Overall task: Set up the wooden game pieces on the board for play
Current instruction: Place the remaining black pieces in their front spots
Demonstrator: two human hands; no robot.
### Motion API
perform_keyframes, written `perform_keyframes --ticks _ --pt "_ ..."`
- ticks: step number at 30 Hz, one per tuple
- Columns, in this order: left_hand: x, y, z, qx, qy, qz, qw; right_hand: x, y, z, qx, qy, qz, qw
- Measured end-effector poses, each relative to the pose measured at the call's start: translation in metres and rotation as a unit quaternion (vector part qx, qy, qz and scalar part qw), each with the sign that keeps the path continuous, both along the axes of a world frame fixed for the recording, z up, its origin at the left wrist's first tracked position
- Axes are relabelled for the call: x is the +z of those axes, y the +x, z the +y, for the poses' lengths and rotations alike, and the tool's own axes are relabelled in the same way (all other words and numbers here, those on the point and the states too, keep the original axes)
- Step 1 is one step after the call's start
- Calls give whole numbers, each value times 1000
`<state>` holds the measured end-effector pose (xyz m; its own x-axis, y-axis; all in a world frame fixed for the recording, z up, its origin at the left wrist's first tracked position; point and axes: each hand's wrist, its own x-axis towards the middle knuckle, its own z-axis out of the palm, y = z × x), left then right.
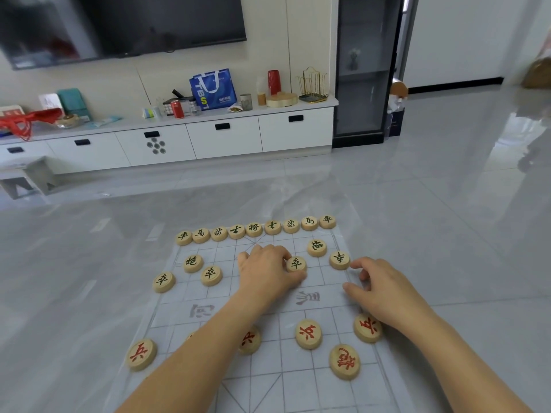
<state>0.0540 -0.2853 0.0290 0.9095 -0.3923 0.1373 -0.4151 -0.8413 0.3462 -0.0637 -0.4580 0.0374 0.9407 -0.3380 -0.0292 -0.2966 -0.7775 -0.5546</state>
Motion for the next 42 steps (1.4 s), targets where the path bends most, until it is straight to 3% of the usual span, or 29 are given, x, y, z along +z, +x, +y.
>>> perform_keyframes --ticks 14,32,42 --pt "-2 5 1 -25 12 5 1000 -2 17 -13 -23 39 -8 999" --pt "-1 9 0 -40 24 25 999 -8 47 -24 97 -55 -26 993" --pt "2 6 0 -32 28 29 999 -12 46 -20 75 -72 -39 994"
